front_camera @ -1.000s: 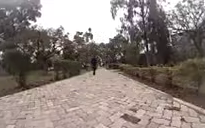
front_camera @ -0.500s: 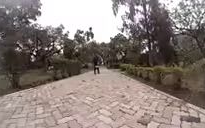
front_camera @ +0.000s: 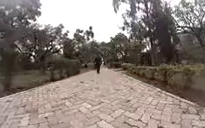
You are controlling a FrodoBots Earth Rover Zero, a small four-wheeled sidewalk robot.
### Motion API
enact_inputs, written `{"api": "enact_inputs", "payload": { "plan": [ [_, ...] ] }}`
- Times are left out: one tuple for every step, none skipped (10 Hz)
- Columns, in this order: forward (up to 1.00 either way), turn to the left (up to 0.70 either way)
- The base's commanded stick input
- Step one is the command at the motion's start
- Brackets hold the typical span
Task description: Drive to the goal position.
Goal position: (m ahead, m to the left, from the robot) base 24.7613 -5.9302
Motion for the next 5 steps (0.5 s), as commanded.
{"api": "enact_inputs", "payload": {
  "plan": [
    [0.7,-0.35],
    [0.7,0.0],
    [0.7,0.0],
    [0.7,0.0],
    [0.7,0.0]
  ]
}}
